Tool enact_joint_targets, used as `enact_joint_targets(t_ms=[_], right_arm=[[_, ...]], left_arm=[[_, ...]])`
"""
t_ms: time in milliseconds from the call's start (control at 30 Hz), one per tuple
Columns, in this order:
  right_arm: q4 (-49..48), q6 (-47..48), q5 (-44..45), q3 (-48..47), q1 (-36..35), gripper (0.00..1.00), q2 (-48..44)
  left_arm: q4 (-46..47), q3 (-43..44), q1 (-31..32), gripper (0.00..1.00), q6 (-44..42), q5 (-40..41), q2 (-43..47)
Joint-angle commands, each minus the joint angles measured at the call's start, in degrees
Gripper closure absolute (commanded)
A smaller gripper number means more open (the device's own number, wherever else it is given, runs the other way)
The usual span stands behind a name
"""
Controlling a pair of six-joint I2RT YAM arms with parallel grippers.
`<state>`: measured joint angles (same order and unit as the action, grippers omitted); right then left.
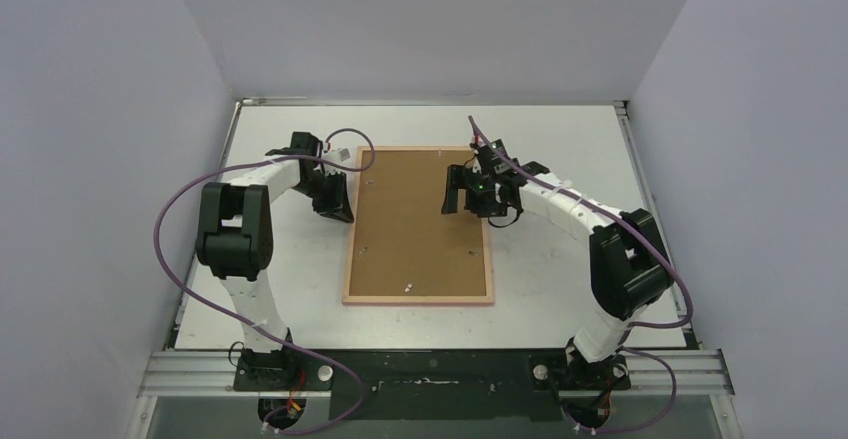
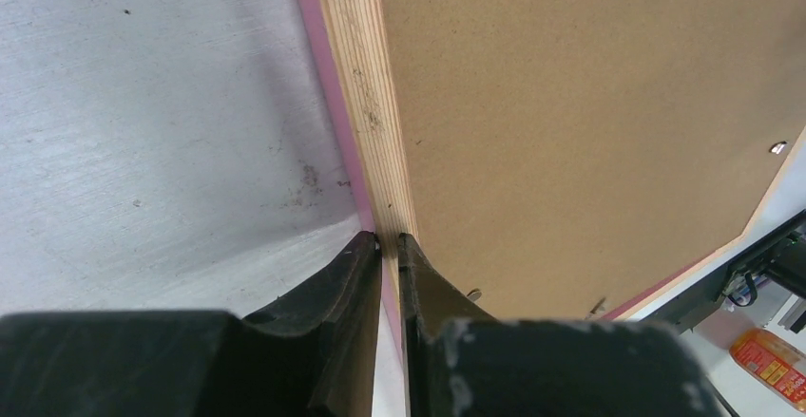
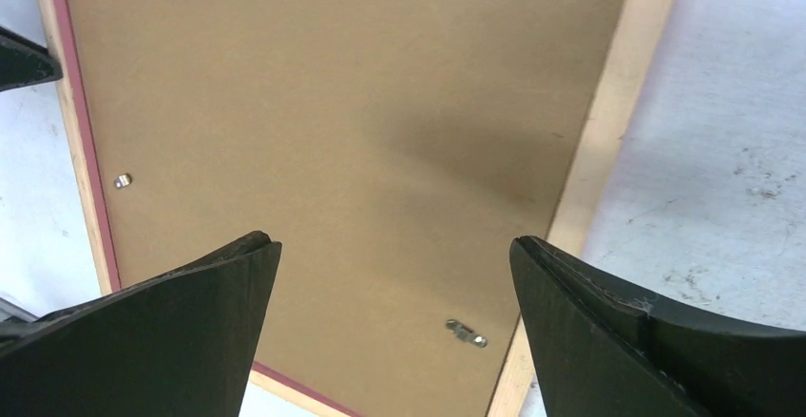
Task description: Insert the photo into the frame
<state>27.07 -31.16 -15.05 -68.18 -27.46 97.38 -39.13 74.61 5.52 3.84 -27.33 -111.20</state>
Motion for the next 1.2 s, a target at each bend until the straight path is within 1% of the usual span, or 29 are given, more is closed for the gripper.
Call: enact_joint_targets(t_ms=[0, 100, 333, 467, 567, 600, 633, 667, 733, 867, 1000, 1167], right_arm=[[2.2, 1.08, 6.28, -4.41, -2.57, 0.02, 0.09], [2.32, 1.4, 6.52, -5.72, -3.12, 0.01, 0.28], [2.49, 2.29, 6.71, -7.58, -3.17, 0.01, 1.06], [1.88, 3.22, 7.69, -9.81, -2.63, 0.06, 1.74], [0.42, 3.3, 9.07, -12.36, -2.31, 0.15, 3.53], [-0.43, 3.3, 9.5, -13.27, -2.29, 0.2, 4.4], [-1.2, 3.32, 10.07, -14.52, -2.14, 0.29, 5.21], [-2.09, 3.3, 10.49, -15.09, -1.86, 0.34, 6.31], [-3.54, 3.14, 10.31, -17.5, -1.31, 0.39, 8.51], [-4.58, 2.77, 11.49, -22.17, -0.28, 0.52, 13.32], [-5.73, 2.17, 11.28, -25.73, 1.3, 0.61, 18.58], [-6.2, 2.35, 11.37, -28.71, 2.05, 0.66, 23.55]], left_arm=[[1.15, 0.32, 0.19, 0.89, -0.23, -1.15, -1.48], [1.08, 0.36, 0.19, 0.89, -0.28, -1.14, -1.45], [0.32, 0.68, -0.11, 0.89, -0.53, -1.49, -1.13], [-1.36, 1.97, -0.77, 0.89, -1.0, -2.2, -0.79], [-2.56, 3.1, -1.43, 0.89, -1.26, -2.9, 0.36], [-2.87, 3.4, -1.59, 0.89, -1.35, -2.94, 0.67], [-3.17, 3.62, -1.72, 0.89, -1.45, -2.98, 1.0], [-3.34, 3.69, -1.8, 0.89, -1.54, -2.99, 1.27], [-3.73, 3.82, -1.96, 0.88, -1.75, -3.04, 1.43], [-4.55, 3.88, -2.56, 0.88, -2.16, -3.7, 1.39], [-4.76, 4.23, -2.7, 0.88, -2.31, -3.87, 1.33], [-5.69, 5.2, -2.88, 0.88, -2.43, -4.3, 1.23]])
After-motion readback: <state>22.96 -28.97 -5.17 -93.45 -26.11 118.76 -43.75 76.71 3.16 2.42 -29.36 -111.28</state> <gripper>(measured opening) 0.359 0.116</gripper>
